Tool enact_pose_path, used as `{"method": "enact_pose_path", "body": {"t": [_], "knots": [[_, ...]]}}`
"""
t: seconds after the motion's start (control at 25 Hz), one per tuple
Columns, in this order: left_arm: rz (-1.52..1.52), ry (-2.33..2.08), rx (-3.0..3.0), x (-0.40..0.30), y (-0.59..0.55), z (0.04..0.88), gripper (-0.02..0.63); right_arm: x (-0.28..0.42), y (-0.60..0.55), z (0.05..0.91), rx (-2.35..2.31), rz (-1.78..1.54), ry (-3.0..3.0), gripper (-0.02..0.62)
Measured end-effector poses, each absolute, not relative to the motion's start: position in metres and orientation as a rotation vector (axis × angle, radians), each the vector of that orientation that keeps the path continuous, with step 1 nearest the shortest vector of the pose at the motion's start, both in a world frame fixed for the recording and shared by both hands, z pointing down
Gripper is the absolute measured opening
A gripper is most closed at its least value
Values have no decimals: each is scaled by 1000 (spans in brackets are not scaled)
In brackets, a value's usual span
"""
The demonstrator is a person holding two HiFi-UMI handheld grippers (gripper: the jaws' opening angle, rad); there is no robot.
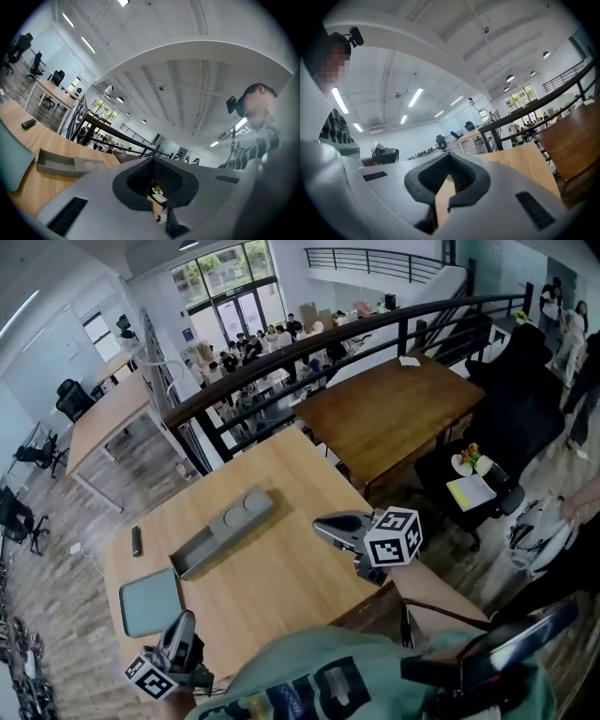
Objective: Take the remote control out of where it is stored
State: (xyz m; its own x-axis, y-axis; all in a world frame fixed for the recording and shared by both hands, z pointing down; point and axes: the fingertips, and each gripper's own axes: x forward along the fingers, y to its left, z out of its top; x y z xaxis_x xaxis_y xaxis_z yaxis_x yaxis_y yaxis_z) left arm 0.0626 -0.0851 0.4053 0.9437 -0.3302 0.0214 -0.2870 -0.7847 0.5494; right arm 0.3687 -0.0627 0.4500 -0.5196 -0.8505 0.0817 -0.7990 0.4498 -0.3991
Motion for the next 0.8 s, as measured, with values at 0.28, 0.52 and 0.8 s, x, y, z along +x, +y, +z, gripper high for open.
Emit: {"method": "enact_pose_path", "body": {"t": [0.28, 0.52, 0.8], "knots": [[-115, -424, 2528, 41, -92, 404, 5, 336, -71, 454, -1436, -634, 2581, 3], [-184, -408, 2535, -18, -112, 396, 4, 283, -88, 435, -1461, -614, 2576, 3], [-263, -467, 2557, -124, -145, 388, 4, 194, -113, 412, -1516, -542, 2564, 3]]}}
